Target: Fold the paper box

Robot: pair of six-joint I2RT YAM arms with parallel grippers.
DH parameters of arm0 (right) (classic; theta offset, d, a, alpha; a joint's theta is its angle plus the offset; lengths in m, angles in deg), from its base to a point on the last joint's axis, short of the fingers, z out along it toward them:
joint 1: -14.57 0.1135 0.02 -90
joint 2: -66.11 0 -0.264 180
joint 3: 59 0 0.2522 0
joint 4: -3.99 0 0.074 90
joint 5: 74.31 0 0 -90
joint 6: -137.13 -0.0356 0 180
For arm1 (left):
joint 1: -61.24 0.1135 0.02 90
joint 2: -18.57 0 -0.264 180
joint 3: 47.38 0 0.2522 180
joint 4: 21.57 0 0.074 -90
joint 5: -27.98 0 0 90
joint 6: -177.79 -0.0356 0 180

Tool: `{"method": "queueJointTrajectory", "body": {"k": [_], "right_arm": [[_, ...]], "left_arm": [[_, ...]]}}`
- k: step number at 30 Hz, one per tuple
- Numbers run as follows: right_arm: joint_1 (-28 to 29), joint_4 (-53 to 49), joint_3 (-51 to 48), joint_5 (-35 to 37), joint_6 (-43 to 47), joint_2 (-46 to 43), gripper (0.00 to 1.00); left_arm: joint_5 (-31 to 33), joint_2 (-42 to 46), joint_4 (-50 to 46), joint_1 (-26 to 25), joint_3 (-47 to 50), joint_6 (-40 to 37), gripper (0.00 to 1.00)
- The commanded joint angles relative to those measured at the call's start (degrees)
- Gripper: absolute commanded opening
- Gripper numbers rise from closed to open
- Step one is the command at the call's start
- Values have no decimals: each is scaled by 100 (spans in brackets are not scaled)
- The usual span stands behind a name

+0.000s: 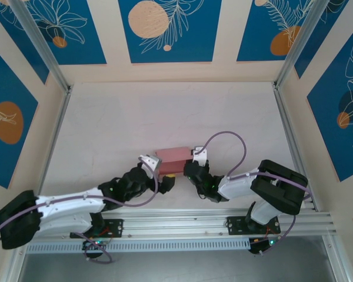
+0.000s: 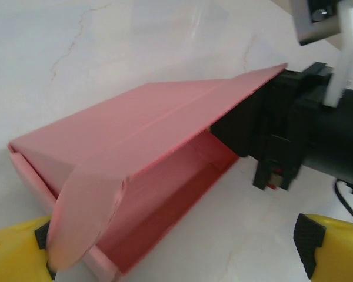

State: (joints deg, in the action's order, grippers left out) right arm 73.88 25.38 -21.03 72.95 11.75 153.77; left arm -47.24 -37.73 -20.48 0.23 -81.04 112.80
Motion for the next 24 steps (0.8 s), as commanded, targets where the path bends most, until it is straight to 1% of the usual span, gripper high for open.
{"method": "queueJointTrajectory", "body": {"k": [1,3,6,8,11,14,17,19,23,24], "right_arm": [[28,-167,84,59,-66,107,11],[18,-172,86,45,-55,112,11],[19,-184,121,1,-18,137,11],[24,-222,170,-33,17,180,11],[57,-301,253,-17,50,256,11],[73,-386,320,16,107,278,11],[83,-428,371,14,186,304,12],[89,-484,413,-5,215,313,14],[158,-766,526,36,259,300,16],[183,-861,547,52,262,283,16]], "left_arm": [[-446,771,-1240,21,91,166,99],[-493,1334,-1714,25,75,230,100],[-460,1927,-2172,30,-79,318,99],[-427,2128,-2337,33,-268,352,99],[-337,2154,-2588,28,-715,260,99],[-232,2024,-2792,38,-1156,45,99],[136,1659,-3078,182,-1579,-189,99],[155,1269,-3207,490,-1825,-298,99],[-342,333,-2997,1404,-2133,-276,98],[-414,111,-2903,1566,-2181,-264,98]]}}
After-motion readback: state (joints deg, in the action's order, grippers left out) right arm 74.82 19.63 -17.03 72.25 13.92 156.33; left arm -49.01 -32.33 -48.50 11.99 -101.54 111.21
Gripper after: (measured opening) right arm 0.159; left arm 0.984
